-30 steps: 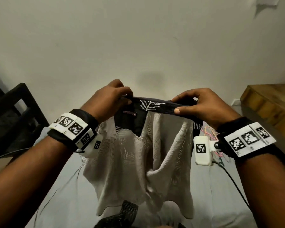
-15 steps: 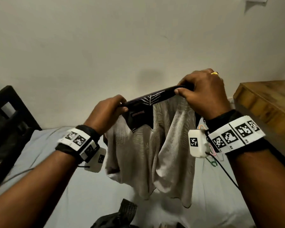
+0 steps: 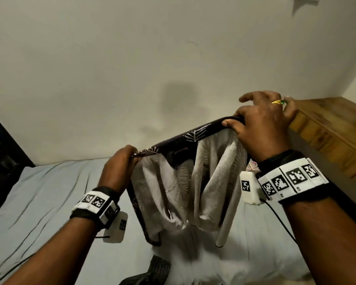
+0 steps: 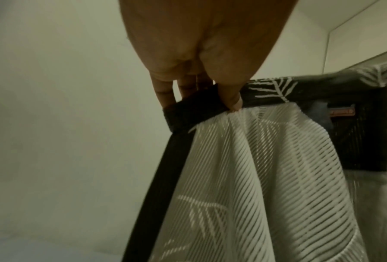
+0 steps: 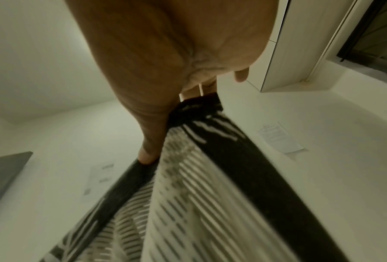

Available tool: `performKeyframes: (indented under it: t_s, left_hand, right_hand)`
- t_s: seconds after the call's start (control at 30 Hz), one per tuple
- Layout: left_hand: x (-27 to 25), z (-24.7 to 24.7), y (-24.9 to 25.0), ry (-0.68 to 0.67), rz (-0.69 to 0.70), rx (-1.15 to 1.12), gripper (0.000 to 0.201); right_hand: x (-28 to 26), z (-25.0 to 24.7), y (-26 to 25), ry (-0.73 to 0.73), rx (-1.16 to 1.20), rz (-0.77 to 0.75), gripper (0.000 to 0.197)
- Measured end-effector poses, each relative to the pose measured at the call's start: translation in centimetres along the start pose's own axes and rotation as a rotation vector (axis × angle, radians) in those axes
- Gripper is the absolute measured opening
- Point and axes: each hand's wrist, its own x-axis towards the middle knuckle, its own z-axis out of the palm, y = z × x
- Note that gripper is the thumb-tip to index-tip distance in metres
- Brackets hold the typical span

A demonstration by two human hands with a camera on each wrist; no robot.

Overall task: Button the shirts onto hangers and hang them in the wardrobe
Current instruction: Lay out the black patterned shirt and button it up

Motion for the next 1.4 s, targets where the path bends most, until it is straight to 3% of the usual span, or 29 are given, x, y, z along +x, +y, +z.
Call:
performKeyframes:
  t_s: [0.13, 0.23, 0.37, 0.53, 0.77, 0.9, 0.97, 1.1, 1.2, 1.3, 1.4]
  left_hand:
    - [1.3, -2.2, -0.4, 0.073, -0.035, -0.005, 0.012]
    - [2.3, -3.7, -0.7, 0.062, -0.051, 0.0, 0.011]
    - [3.2, -4.8, -1.2, 0.001, -0.016, 0.067, 0.012]
    - [3.7, -5.7, -1.5, -0.136, -0.015, 0.114, 0.012]
    - [4.3, -9.6, 1.2, 0.044, 0.017, 0.038, 0.013]
    - [4.7, -11.1, 4.2, 0.16, 0.057, -0.042, 0.014]
    - [4.8, -11.5, 5.1, 0.163, 0.087, -0.047, 0.014]
    - [4.5, -12.0, 4.9, 0.039, 0.153, 0.123, 0.022]
    - [4.0, -11.6, 3.5, -0.076, 0.055, 0.131, 0.02]
    - [3.4, -11.2, 2.2, -0.076, -0.079, -0.027, 0.015]
    - [2.7, -10.5, 2.0, -0.027, -0.098, -0.063, 0.017]
  right_hand:
    - [-0.5, 1.5, 2.0, -0.082, -0.033, 0.036, 0.042]
    - [-1.1, 2.5, 3.0, -0.145, 0.107, 0.031, 0.047]
    - [-1.1, 3.8, 3.5, -0.208, 0.161, 0.01, 0.022]
    - [-0.7, 4.4, 3.3, -0.253, 0.158, 0.019, 0.016]
    - [-0.4, 1.8, 3.3, -0.241, 0.308, 0.107, 0.022]
    - [-0.2, 0.6, 3.4, -0.255, 0.215, 0.07, 0.016]
    - [-0.8, 1.6, 3.1, -0.346, 0.247, 0.094, 0.011]
    - [-2.4, 4.5, 2.8, -0.438, 0.362, 0.143, 0.026]
    - [-3.0, 5.4, 1.9, -0.479, 0.322, 0.129, 0.006]
    - [-3.8, 5.8, -0.1, -0.564, 0.304, 0.065, 0.028]
    - [-4.8, 7.2, -2.1, -0.655, 0.407, 0.107, 0.029]
